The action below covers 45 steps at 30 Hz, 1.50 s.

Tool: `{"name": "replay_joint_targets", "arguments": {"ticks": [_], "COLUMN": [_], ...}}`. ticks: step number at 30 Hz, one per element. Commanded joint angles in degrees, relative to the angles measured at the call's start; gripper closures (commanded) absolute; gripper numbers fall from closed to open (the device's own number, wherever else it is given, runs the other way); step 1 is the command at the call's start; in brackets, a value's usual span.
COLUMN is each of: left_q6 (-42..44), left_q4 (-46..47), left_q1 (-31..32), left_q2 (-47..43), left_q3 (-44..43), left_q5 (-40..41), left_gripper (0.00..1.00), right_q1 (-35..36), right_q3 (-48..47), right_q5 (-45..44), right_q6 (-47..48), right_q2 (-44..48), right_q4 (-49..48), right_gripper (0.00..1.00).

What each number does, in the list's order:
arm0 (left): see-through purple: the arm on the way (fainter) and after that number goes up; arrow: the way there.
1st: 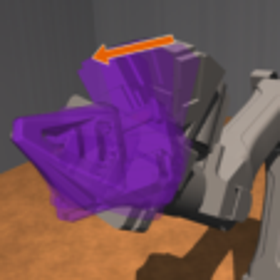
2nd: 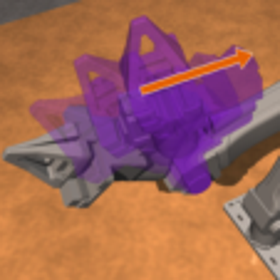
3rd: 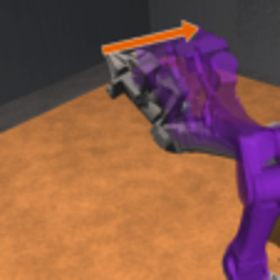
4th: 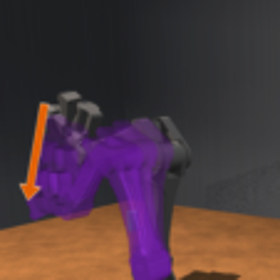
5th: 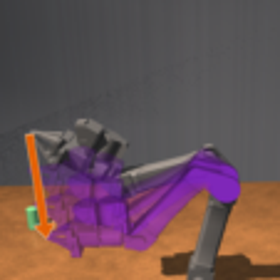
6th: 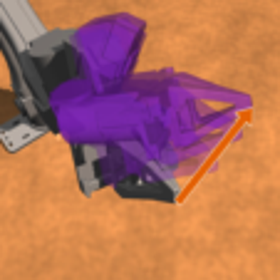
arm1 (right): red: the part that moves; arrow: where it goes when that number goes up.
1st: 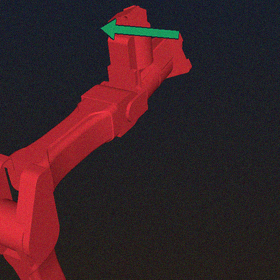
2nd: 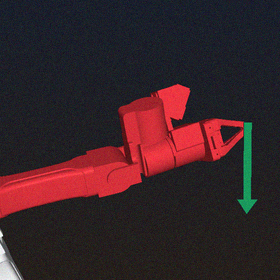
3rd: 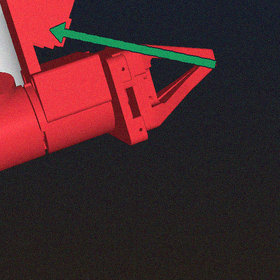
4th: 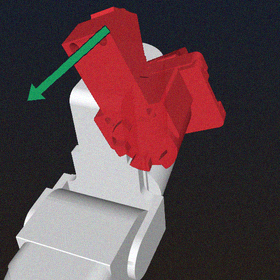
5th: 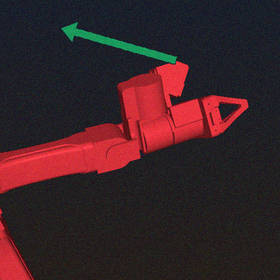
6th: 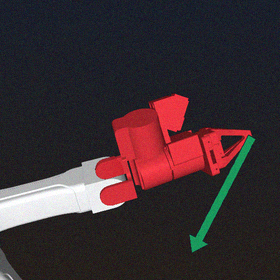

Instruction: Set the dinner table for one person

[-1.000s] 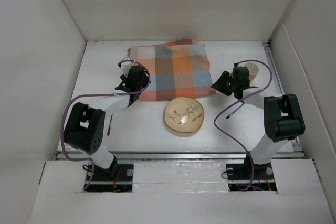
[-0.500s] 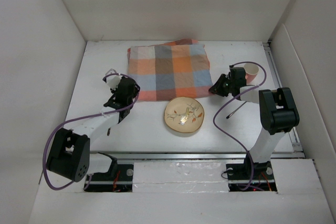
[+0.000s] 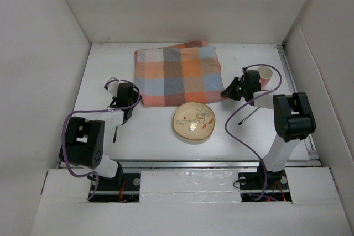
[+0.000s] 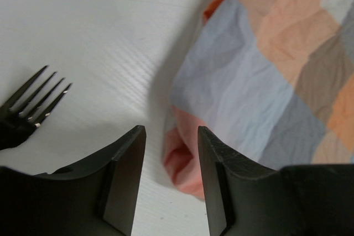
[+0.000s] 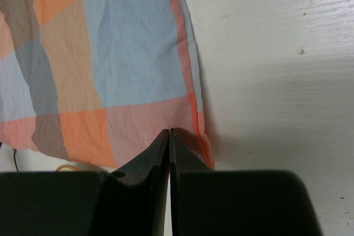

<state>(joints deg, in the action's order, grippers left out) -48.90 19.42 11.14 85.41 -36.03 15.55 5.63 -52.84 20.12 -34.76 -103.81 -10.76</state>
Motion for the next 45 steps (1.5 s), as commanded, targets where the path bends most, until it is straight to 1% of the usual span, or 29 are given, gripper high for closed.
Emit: {"name": "replay_joint_targets", "arguments": {"ticks": [1,6,7,9,11,13,15,19,22,23,24,25,26,27,28,29,30,32,33,34,35,36,37,38,39,41,42,44,45], "left_q6": [0.8,1.5,1.4,0.4,-0.1,-0.1,1.4,6.3,13.7,15.8,17.9,20.7,22.0,22.7,23.0,23.0,22.5,19.4,18.0,16.3,14.3,11.3,9.9,7.1,5.9,3.8,4.1,4.4,4.3], "left_q4": [8.4,9.4,8.6,7.1,6.3,5.5,2.2,-6.3,-21.2,-26.8,-29.0,-31.3,-35.2,-36.4,-37.1,-36.3,-36.0,-34.6,-33.5,-32.1,-28.2,-25.9,-23.3,-18.2,-18.2,-17.8,-17.0,-15.3,-15.0], "left_q1": [-0.1,-0.1,-0.1,-0.1,-0.1,-0.1,-0.1,-0.1,2.1,2.1,2.1,2.7,2.7,3.2,3.2,4.0,4.5,5.1,5.1,5.1,5.1,4.3,2.2,-0.6,-0.7,-2.3,-2.3,-2.3,-2.3], "left_q2": [-0.5,4.7,5.6,7.4,7.8,7.7,7.3,5.5,7.0,7.7,8.2,9.9,10.8,11.5,12.6,12.6,12.4,10.7,9.5,5.8,3.6,1.5,-2.0,-3.9,-3.9,-4.8,-5.0,-4.6,-4.2], "left_q3": [-0.3,-3.2,-4.0,-5.5,-5.8,-6.3,-8.8,-16.2,-28.7,-34.7,-36.8,-38.8,-41.8,-42.5,-42.5,-41.2,-40.4,-36.9,-35.3,-32.7,-26.7,-23.5,-20.3,-13.1,-13.0,-10.0,-9.3,-8.5,-8.7], "left_q5": [-4.0,-6.6,-6.6,-6.0,-5.4,-4.7,-4.6,-4.5,0.1,1.7,1.2,0.8,0.9,0.4,0.6,0.8,1.6,3.3,5.4,7.2,8.8,9.2,8.3,4.6,4.6,4.0,3.2,0.8,0.3], "left_gripper": [0.59,0.58,0.62,0.75,0.8,0.99,1.0,1.0,1.0,1.0,1.0,0.93,0.81,0.52,0.39,0.29,0.23,0.2,0.22,0.27,0.35,0.54,0.67,0.92,1.0,1.0,0.96,0.76,0.69], "right_q1": [-0.3,-0.3,-0.3,-0.3,-0.8,-0.8,-0.8,-1.3,-1.8,-1.8,-1.8,-1.8,-1.8,-1.8,-1.8,-1.8,-1.8,-1.8,-1.8,-1.8,-1.8,-1.8,-1.8,-1.8,-1.8,-1.8,-1.8,-1.8,-1.8], "right_q3": [0.0,0.0,0.0,0.1,0.1,0.2,0.0,0.2,0.1,0.1,0.1,0.3,0.2,0.1,0.2,0.2,0.5,0.8,0.9,0.8,0.9,0.9,1.1,0.9,0.9,0.9,0.9,1.3,1.6], "right_q5": [1.1,1.8,1.8,1.7,1.6,1.7,1.7,1.8,2.0,2.2,2.3,2.5,2.7,2.9,3.1,3.4,3.3,2.7,2.6,2.4,1.8,1.6,1.6,2.1,2.1,2.2,1.9,0.9,0.8], "right_q6": [0.1,-0.3,-0.3,-0.4,0.0,-0.1,-0.2,-1.0,-1.5,-1.6,-1.8,-2.1,-2.1,-2.1,-2.1,-1.8,-1.8,-1.5,-1.4,-1.2,-1.1,-1.1,-1.2,-1.0,-1.0,-1.0,-0.7,-0.4,-0.4], "right_q2": [1.2,0.7,0.6,0.8,1.0,0.9,0.7,0.8,0.9,0.9,0.5,0.4,0.1,-0.2,-0.5,-0.5,-0.5,0.5,0.9,1.2,1.6,1.8,2.1,2.3,2.3,2.6,3.2,3.5,4.0], "right_q4": [-3.2,-3.6,-3.6,-3.6,-3.6,-3.6,-3.9,-4.5,-5.3,-5.9,-6.3,-6.5,-6.9,-7.0,-7.0,-7.1,-7.2,-6.8,-6.7,-6.6,-6.3,-6.4,-6.4,-6.2,-6.2,-6.2,-5.9,-5.2,-5.1], "right_gripper": [0.92,0.95,0.95,0.95,0.95,0.95,0.99,1.0,1.0,1.0,1.0,1.0,1.0,1.0,1.0,1.0,1.0,1.0,1.0,1.0,1.0,1.0,1.0,1.0,1.0,1.0,1.0,1.0,0.95]}}
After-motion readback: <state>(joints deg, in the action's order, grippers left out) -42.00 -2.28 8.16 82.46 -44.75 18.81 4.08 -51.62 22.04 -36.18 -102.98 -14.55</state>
